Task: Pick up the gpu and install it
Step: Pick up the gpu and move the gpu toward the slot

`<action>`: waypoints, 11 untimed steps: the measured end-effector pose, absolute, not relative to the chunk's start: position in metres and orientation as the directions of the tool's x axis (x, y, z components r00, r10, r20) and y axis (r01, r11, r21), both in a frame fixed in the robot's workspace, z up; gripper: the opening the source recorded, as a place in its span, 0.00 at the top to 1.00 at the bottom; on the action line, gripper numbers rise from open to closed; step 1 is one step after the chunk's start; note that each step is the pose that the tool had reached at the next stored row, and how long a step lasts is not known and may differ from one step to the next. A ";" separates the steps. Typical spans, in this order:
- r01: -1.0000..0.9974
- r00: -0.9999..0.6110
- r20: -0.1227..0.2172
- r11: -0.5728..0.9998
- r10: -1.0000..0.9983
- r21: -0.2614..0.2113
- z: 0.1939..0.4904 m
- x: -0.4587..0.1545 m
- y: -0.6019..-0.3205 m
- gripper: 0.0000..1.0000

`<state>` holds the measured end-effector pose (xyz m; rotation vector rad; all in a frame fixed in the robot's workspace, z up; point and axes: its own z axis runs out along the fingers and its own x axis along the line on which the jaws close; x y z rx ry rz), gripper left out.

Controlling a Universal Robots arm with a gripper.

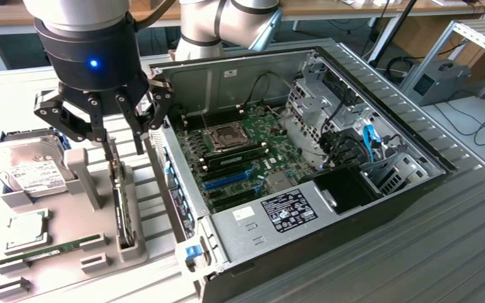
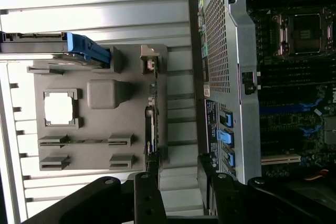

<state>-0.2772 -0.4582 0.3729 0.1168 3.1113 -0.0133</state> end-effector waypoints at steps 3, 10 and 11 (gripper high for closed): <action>0.075 -0.997 -0.028 0.997 0.075 -0.008 0.372 -0.277 -0.458 0.58; 0.075 -0.997 -0.028 0.997 0.075 -0.007 0.370 -0.278 -0.458 0.58; 0.075 -0.997 -0.028 0.997 0.075 -0.007 0.370 -0.278 -0.458 0.58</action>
